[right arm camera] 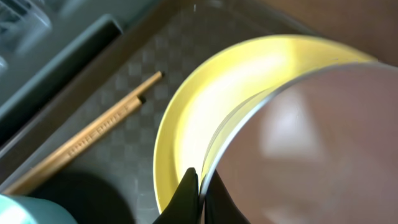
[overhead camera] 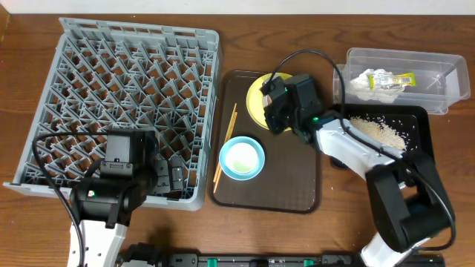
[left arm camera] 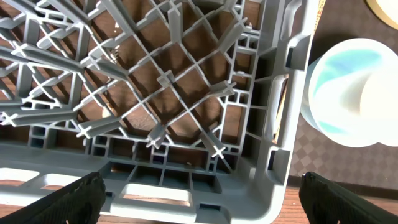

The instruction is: Sort waste into correct bins and load items into the dishwasher

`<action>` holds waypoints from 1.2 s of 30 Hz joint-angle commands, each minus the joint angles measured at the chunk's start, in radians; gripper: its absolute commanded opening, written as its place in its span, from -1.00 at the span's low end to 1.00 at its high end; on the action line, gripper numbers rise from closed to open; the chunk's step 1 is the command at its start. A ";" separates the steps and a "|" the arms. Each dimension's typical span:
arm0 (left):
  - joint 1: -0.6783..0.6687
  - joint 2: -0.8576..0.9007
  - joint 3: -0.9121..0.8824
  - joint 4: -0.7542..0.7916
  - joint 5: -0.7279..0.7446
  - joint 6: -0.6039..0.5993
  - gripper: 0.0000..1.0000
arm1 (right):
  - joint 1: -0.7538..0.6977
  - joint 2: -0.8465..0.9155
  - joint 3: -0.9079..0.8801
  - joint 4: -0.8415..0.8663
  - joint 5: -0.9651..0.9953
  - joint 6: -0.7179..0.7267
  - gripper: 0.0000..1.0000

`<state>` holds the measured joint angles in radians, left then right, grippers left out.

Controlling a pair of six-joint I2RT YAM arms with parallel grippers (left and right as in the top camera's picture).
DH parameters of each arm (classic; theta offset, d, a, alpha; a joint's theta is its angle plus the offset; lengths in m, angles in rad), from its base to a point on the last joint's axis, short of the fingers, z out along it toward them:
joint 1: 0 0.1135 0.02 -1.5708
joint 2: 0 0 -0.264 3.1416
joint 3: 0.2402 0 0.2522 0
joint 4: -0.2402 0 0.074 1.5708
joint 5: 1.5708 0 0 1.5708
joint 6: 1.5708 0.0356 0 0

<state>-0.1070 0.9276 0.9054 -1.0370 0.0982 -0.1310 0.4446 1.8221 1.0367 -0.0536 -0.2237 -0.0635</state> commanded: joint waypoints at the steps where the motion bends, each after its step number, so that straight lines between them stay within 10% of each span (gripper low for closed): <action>1: -0.004 -0.001 0.024 -0.002 0.002 -0.005 1.00 | 0.013 0.012 0.003 0.006 -0.018 -0.012 -0.85; 4: -0.004 -0.001 0.024 -0.002 0.002 -0.005 1.00 | 0.014 -0.002 0.003 -0.003 -0.067 -0.012 -0.41; 14: -0.004 -0.001 0.024 -0.002 0.002 -0.005 1.00 | 0.034 -0.323 0.003 -0.259 -0.242 0.087 -0.28; 21: -0.004 -0.001 0.024 -0.002 0.002 -0.005 1.00 | 0.145 -0.278 0.001 -0.514 -0.164 0.132 -0.44; 36: -0.004 -0.001 0.024 -0.002 0.002 -0.005 1.00 | 0.159 -0.131 0.025 -0.463 -0.131 0.243 -0.98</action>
<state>-0.1070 0.9276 0.9058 -1.0367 0.0982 -0.1310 0.6170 1.7180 1.0389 -0.5148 -0.3698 0.1547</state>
